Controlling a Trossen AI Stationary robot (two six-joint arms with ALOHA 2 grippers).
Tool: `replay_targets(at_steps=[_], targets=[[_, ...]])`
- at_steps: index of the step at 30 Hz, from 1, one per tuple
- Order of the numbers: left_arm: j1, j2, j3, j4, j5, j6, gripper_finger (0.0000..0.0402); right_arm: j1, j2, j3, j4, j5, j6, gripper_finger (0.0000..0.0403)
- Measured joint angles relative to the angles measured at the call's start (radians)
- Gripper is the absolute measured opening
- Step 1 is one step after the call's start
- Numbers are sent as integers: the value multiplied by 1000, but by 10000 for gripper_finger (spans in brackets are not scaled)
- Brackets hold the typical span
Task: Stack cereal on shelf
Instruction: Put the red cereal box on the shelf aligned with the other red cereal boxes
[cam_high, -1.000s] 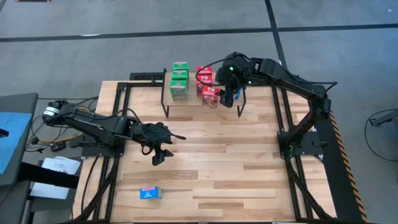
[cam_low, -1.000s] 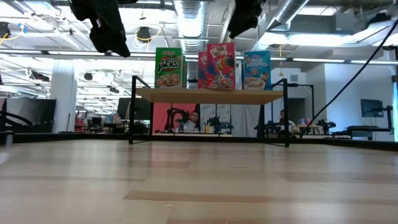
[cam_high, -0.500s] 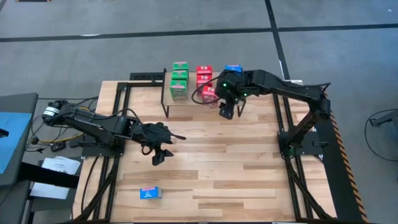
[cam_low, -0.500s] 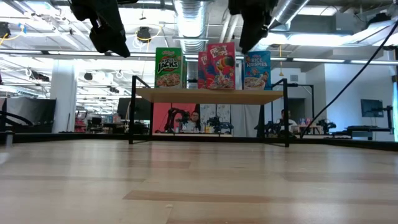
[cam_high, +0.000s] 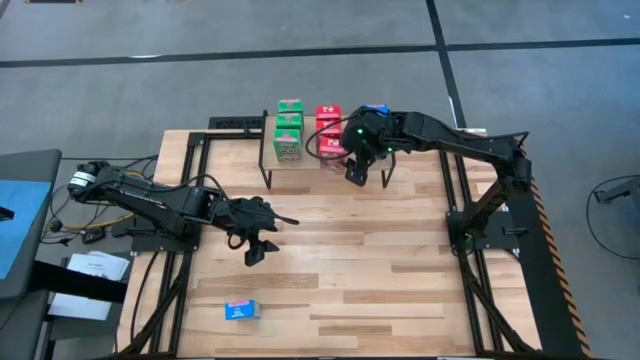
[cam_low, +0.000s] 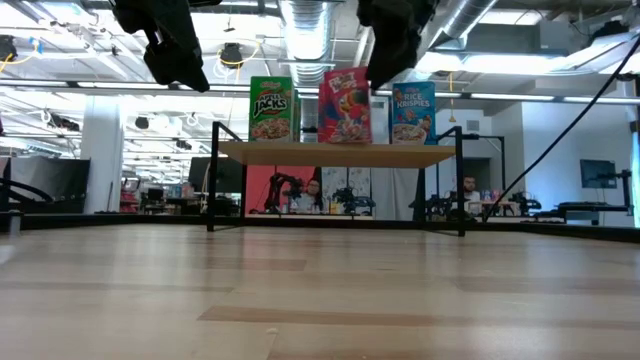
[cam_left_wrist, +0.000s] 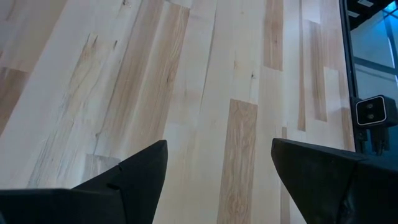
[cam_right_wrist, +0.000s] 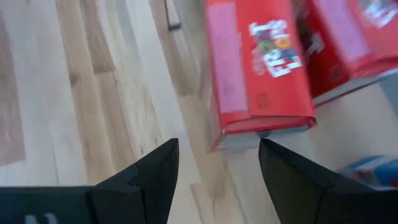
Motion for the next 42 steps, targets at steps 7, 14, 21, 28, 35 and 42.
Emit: replay_targets(at_steps=[7, 14, 21, 28, 35, 42], targets=[[0, 0, 0, 0, 0, 0, 275, -6, 0, 0, 31, 1, -6, 247], [0, 0, 0, 0, 0, 0, 275, -12, 0, 0, 21, 1, 15, 247], [0, 0, 0, 0, 0, 0, 275, 2, -25, 6, -66, -1, 80, 247], [0, 0, 0, 0, 0, 0, 275, 24, 9, 3, -50, -28, 72, 247], [0, 0, 0, 1, 0, 0, 275, 17, 65, 8, 36, -31, 70, 247], [0, 0, 0, 0, 0, 0, 275, 8, 83, 5, 0, -51, 84, 247]])
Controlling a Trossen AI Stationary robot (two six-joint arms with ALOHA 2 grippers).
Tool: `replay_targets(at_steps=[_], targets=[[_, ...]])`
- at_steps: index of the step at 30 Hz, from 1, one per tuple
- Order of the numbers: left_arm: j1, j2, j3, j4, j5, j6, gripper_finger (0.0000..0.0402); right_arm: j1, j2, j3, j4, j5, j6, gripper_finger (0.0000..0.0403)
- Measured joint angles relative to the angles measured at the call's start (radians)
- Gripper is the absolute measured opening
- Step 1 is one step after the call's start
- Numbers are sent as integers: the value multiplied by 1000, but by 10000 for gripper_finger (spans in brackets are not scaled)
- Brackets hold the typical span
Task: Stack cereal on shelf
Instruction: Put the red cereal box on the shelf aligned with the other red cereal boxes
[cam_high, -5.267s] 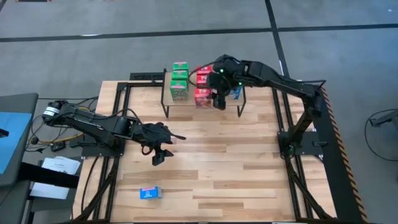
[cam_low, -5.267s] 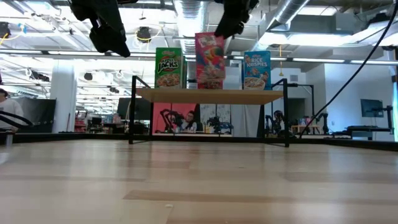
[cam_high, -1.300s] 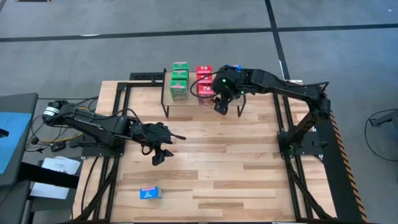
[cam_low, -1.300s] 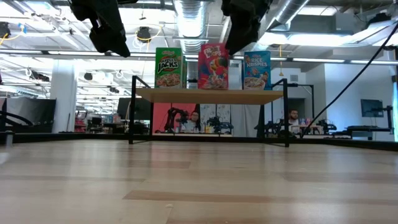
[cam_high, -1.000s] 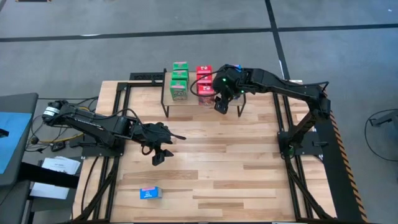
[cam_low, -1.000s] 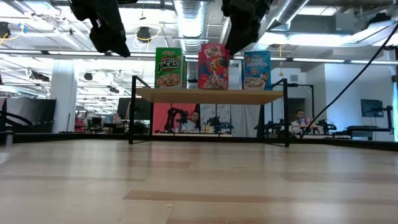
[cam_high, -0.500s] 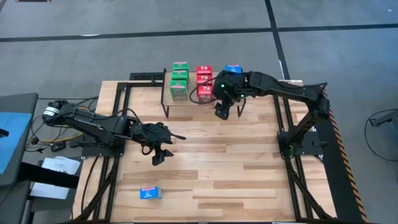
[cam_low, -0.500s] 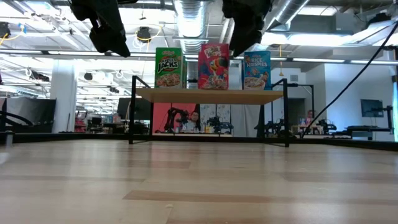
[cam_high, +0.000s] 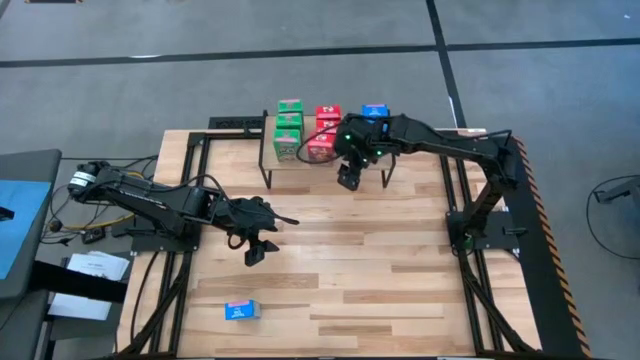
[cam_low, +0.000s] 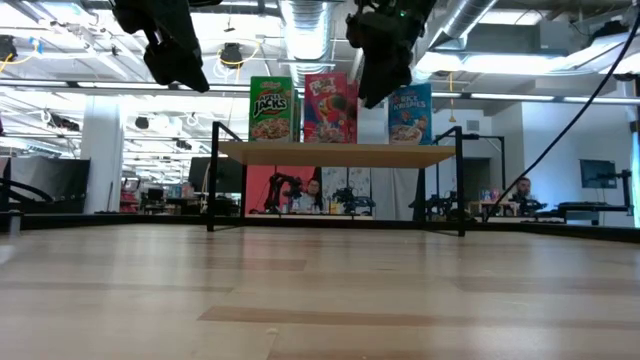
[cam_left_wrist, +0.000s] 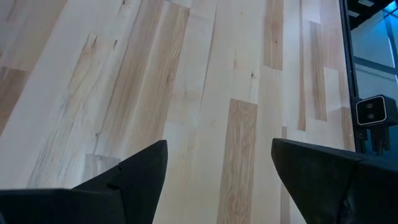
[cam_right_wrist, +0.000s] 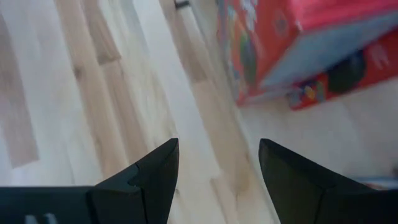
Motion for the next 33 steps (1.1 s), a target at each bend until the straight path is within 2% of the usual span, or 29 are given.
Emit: replay_targets(at_steps=[8, 17, 24, 28, 33], targets=[[0, 0, 0, 0, 0, 0, 275, 34, -9, 6, -15, -1, 26, 247], [0, 0, 0, 0, 0, 0, 275, 86, -10, 105, -13, -1, 18, 247], [0, 0, 0, 0, 0, 0, 275, 97, -10, 151, 135, 8, -100, 247], [0, 0, 0, 0, 0, 0, 275, 90, -1, 152, 210, 53, -208, 247], [0, 0, 0, 0, 0, 0, 275, 79, 26, 154, 228, 49, -274, 247]])
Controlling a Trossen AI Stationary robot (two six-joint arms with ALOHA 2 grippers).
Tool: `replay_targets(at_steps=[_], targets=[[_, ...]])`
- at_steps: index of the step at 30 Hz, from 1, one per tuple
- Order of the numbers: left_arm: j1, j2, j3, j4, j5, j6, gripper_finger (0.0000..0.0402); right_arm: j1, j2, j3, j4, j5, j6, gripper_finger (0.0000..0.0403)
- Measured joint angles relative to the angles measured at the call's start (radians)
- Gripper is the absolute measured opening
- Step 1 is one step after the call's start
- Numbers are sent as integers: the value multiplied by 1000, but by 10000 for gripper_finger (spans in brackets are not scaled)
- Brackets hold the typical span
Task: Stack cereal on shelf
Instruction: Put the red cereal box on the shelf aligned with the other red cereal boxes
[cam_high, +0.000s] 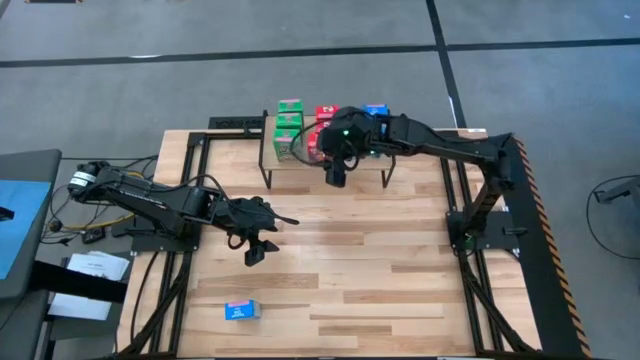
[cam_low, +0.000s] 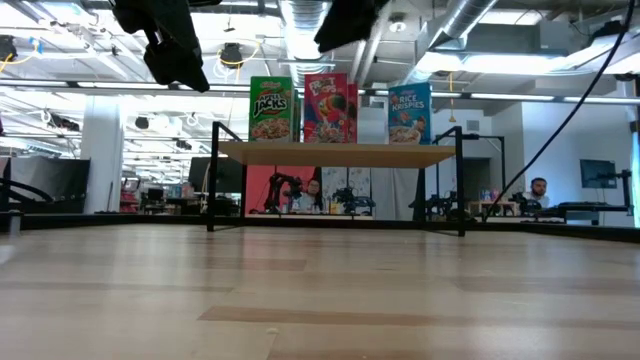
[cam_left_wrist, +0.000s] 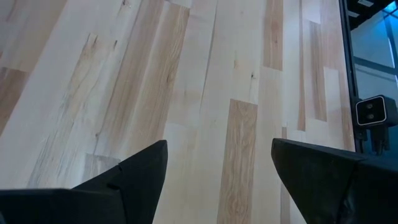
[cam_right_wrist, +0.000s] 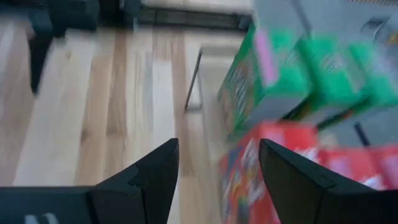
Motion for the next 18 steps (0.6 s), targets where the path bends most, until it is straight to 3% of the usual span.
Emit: replay_targets(at_steps=[18], targets=[[0, 0, 0, 0, 0, 0, 275, -34, 37, -1, -80, 21, 14, 247]])
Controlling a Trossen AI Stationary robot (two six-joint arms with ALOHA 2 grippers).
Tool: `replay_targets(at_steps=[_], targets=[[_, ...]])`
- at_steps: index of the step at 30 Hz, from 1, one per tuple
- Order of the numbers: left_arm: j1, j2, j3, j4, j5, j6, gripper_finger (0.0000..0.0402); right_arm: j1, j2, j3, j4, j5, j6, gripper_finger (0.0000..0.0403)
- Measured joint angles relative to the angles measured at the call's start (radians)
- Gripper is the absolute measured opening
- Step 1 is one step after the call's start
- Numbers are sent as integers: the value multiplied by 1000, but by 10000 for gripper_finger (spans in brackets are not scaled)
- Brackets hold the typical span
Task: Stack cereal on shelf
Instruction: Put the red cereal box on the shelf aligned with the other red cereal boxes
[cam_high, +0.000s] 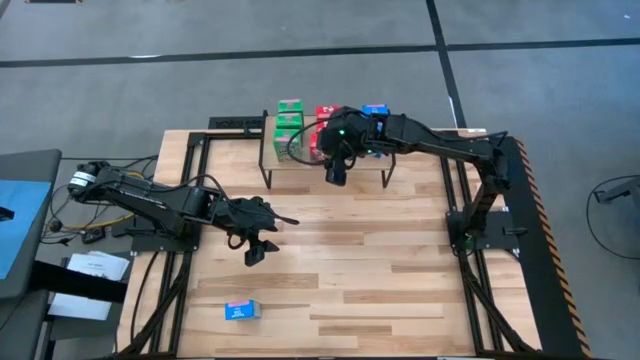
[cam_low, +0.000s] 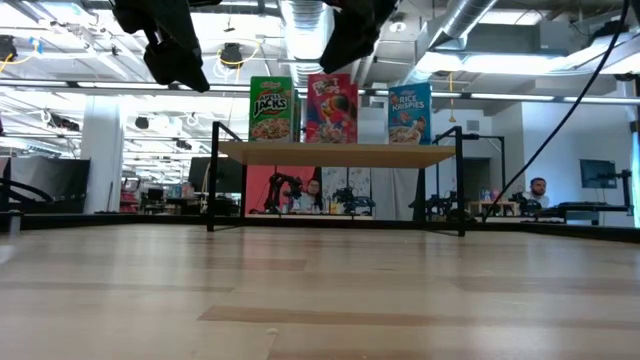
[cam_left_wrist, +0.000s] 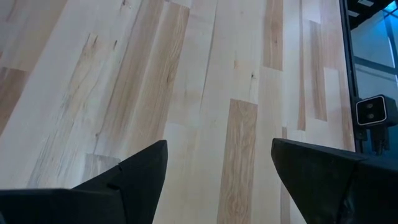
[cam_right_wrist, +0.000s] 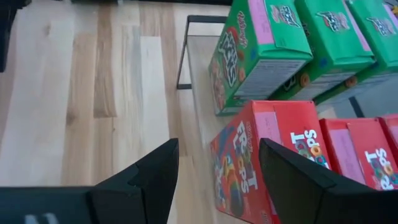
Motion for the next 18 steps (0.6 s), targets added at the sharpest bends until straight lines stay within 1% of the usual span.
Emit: replay_targets(at_steps=[18], targets=[[0, 0, 0, 0, 0, 0, 275, -6, -9, 0, -72, 26, 46, 247]])
